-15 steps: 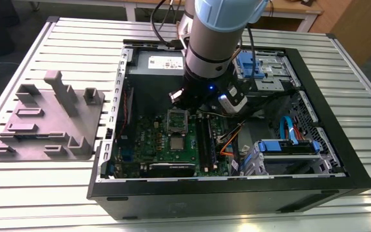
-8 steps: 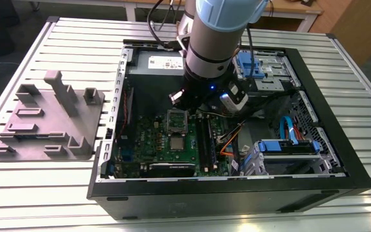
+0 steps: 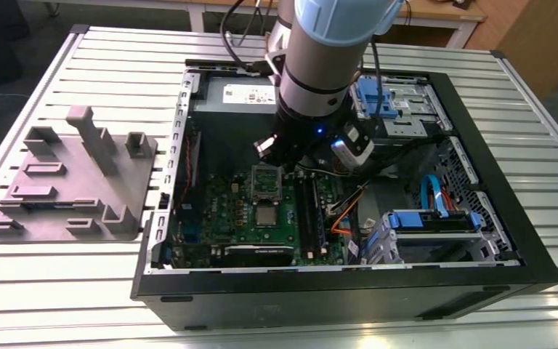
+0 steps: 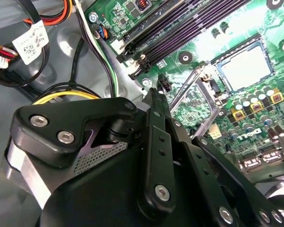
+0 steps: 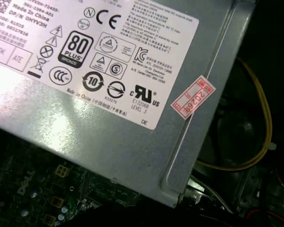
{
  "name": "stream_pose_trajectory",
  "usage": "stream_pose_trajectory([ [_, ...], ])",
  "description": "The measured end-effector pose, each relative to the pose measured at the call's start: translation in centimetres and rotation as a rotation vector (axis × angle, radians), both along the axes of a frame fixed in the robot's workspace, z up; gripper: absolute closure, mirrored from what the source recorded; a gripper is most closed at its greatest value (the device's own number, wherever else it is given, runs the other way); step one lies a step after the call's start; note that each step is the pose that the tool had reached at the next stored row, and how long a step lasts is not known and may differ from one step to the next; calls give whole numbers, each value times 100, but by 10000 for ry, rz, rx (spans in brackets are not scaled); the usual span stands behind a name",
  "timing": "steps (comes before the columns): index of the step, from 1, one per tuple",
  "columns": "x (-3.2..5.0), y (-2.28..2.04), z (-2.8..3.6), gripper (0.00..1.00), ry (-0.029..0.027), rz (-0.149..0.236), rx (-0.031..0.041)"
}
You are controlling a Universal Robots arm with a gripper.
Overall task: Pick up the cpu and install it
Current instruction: 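Close the cpu cover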
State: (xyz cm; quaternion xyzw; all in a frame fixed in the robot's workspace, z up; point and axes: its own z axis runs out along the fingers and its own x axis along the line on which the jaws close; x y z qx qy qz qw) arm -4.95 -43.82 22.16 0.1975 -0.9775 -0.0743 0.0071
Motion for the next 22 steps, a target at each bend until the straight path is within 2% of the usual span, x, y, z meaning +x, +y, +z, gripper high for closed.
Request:
stream_pose_trajectory([
  [11,-8,-73,34,90,-13,251,0],
  [18,-8,-82,88,90,-12,402,0],
  [22,-7,-82,95,90,-14,453,5],
])
